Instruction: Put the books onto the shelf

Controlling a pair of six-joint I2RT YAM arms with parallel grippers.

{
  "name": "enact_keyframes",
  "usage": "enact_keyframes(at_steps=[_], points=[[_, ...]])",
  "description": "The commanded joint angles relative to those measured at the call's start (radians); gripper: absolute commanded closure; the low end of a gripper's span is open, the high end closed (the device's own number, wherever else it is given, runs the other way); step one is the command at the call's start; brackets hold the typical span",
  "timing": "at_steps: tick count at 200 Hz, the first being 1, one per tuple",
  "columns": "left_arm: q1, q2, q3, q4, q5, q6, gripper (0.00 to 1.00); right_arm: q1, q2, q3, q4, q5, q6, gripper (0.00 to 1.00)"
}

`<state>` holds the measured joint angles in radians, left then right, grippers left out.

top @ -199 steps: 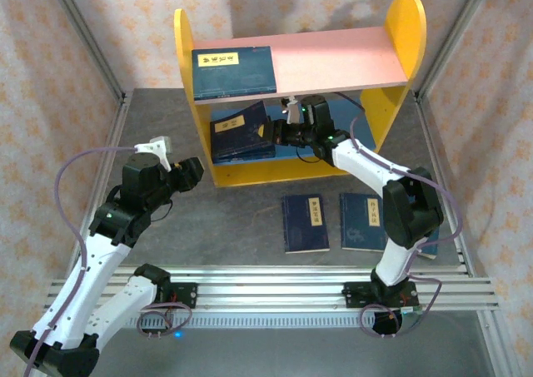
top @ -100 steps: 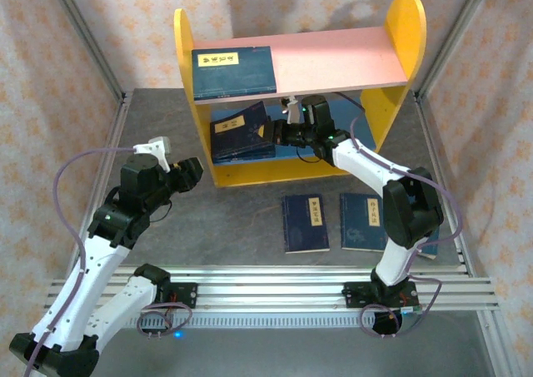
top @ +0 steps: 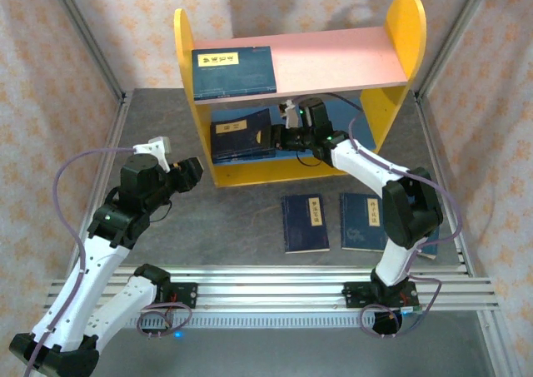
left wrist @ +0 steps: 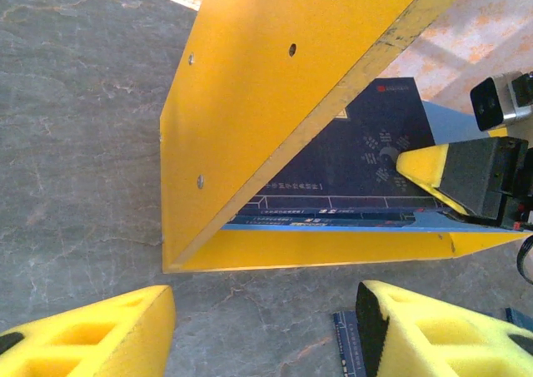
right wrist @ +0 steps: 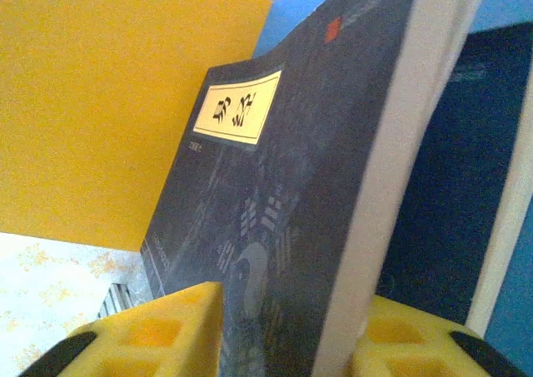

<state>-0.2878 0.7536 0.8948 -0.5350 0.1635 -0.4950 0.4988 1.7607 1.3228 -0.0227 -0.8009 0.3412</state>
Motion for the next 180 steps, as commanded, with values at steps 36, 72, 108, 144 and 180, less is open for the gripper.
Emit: enact_keyframes(at_steps=[36,72,108,144,180], points=[[-0.006,-0.018,0.008,-0.022,-0.019,0.022,0.41,0.018,-0.027,0.08,-0.1,0.05,-0.058,0.56],[-0.007,-0.022,0.009,-0.026,-0.024,0.026,0.41,0.016,-0.032,0.102,-0.142,0.081,-0.071,0.5],[-0.007,-0.023,0.006,-0.028,-0.024,0.028,0.41,-0.011,-0.034,0.107,-0.159,0.095,-0.069,0.42],[-0.007,-0.028,0.003,-0.029,-0.027,0.033,0.41,-0.028,-0.035,0.108,-0.169,0.091,-0.071,0.39],[-0.006,-0.026,-0.001,-0.025,-0.027,0.034,0.41,-0.031,-0.021,0.113,-0.175,0.087,-0.074,0.39]])
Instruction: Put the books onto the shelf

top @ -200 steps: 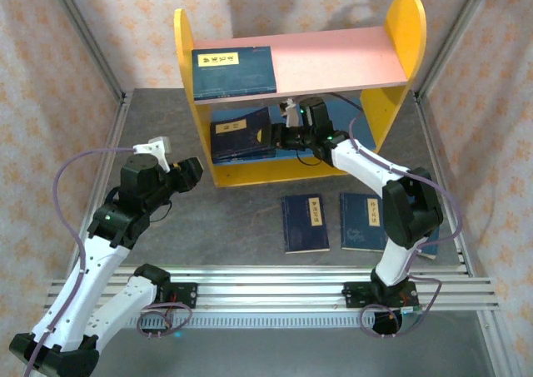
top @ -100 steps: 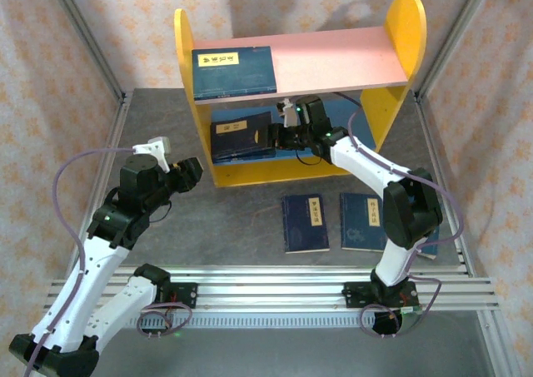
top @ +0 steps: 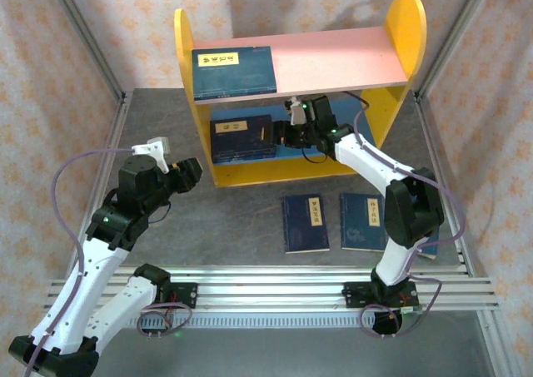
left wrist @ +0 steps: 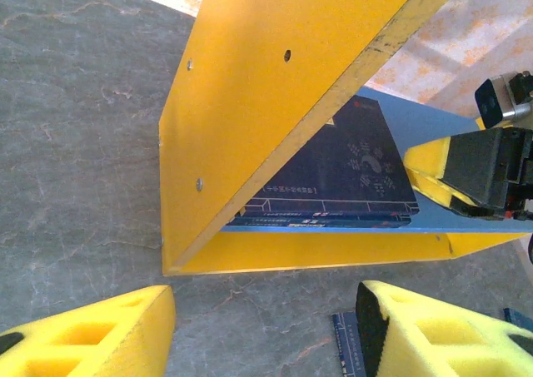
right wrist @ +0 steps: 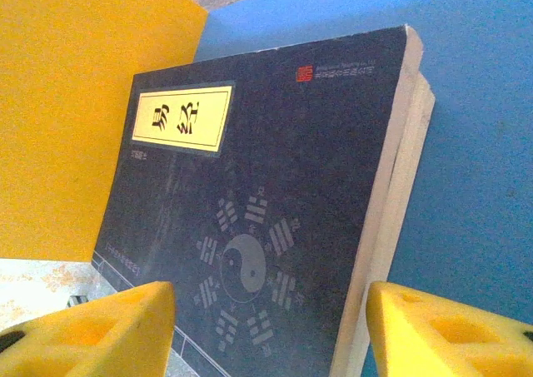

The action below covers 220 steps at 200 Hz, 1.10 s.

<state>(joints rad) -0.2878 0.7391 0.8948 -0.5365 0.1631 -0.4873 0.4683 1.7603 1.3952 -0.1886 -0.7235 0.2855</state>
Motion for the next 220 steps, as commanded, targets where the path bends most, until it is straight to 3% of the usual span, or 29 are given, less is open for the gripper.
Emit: enact_keyframes(at_steps=[1,220], points=[[-0.006,-0.011,0.0,-0.023,-0.027,0.026,0.41,0.0,-0.02,0.041,-0.009,0.01,-0.018,0.39],[-0.006,0.006,0.013,-0.006,-0.01,0.032,0.41,0.023,-0.044,-0.002,0.034,-0.046,0.017,0.39]])
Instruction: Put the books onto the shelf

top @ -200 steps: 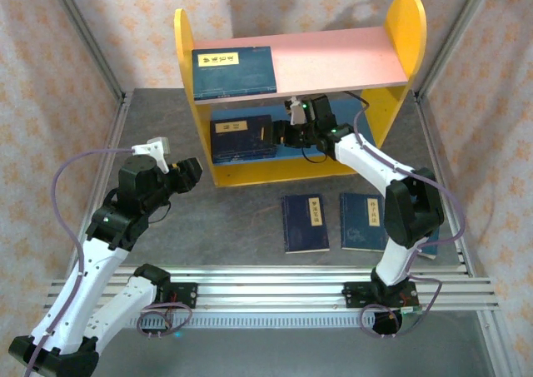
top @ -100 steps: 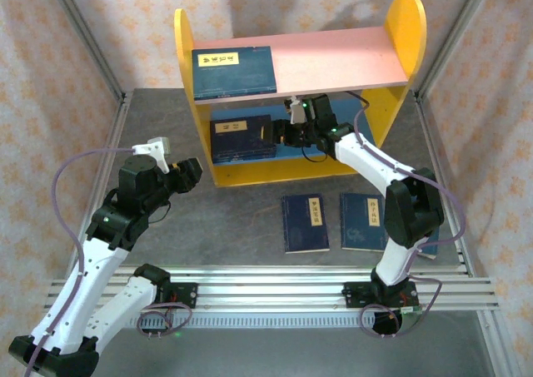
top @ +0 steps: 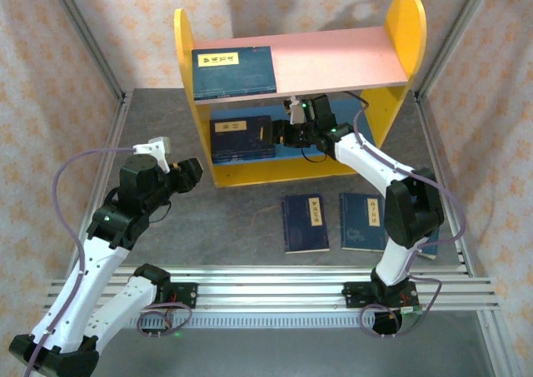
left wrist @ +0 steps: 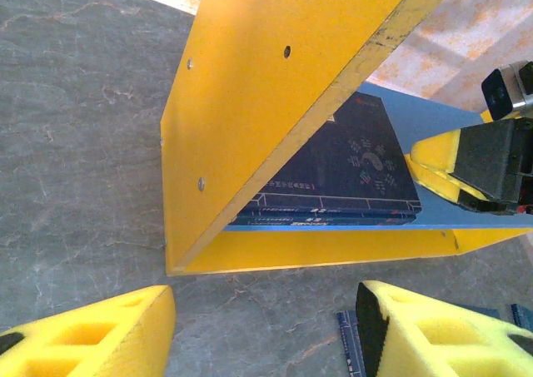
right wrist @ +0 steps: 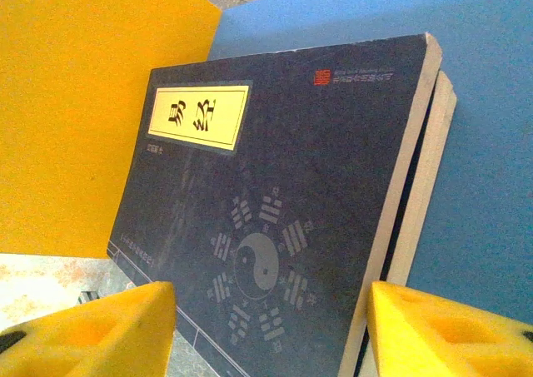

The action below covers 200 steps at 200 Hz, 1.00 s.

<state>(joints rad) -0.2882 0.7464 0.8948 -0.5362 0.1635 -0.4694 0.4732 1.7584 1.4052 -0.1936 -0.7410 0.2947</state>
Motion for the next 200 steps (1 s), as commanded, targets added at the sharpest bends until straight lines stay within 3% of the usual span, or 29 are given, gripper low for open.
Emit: enact_keyframes(at_steps=[1,97,161,200], points=[[-0.006,-0.001,0.012,-0.007,-0.01,0.014,0.41,0.019,-0.042,-0.011,0.039,-0.027,0.008,0.39],[-0.007,0.014,-0.034,0.004,-0.003,-0.021,0.4,0.01,-0.06,-0.018,0.017,0.004,0.0,0.39],[-0.039,-0.021,-0.342,0.251,-0.035,-0.313,0.41,-0.041,-0.213,-0.137,-0.046,0.135,-0.042,0.39],[-0.17,-0.034,-0.486,0.365,-0.114,-0.443,0.41,-0.049,-0.369,-0.288,-0.119,0.231,-0.037,0.39]])
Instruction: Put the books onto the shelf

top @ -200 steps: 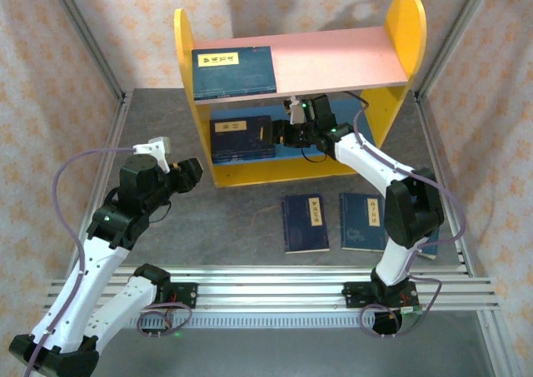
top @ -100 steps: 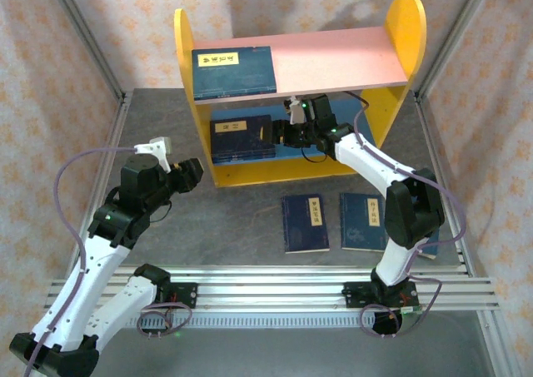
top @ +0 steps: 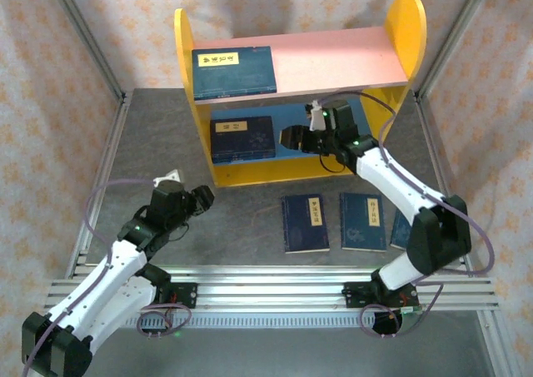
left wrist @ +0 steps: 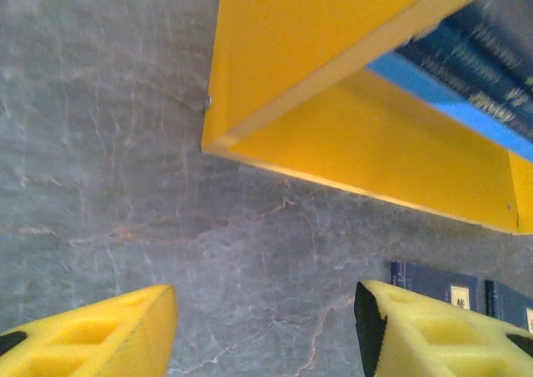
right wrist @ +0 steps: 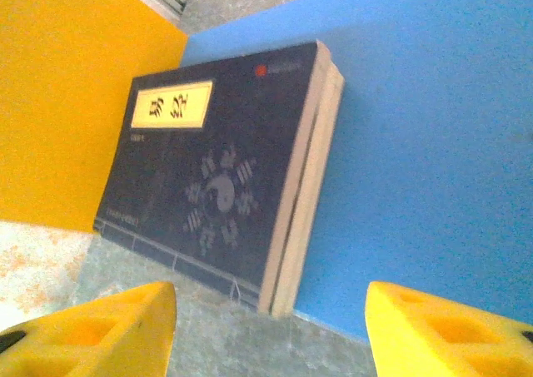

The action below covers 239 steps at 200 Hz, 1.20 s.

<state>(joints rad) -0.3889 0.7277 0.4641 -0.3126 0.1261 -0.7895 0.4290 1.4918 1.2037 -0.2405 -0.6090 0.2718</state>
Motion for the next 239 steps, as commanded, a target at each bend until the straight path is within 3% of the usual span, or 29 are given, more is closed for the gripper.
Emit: enact_keyframes(at_steps=[1,46,110,156,239], points=[[-0.075,-0.014,-0.059,0.144,-0.078,-0.126,0.41,-0.004,-0.107,-0.093,-0.074,0.1,-0.012,0.39],[-0.235,0.152,-0.132,0.335,-0.113,-0.225,0.41,-0.004,-0.243,-0.301,-0.202,0.273,0.06,0.38],[-0.428,0.574,0.049,0.497,-0.087,-0.239,0.42,-0.004,-0.241,-0.492,-0.249,0.316,0.163,0.41],[-0.474,0.781,0.156,0.558,-0.009,-0.258,0.43,-0.003,-0.24,-0.54,-0.259,0.3,0.181,0.42],[-0.498,0.846,0.22,0.465,0.015,-0.263,0.43,0.066,-0.201,-0.602,-0.199,0.243,0.231,0.48]])
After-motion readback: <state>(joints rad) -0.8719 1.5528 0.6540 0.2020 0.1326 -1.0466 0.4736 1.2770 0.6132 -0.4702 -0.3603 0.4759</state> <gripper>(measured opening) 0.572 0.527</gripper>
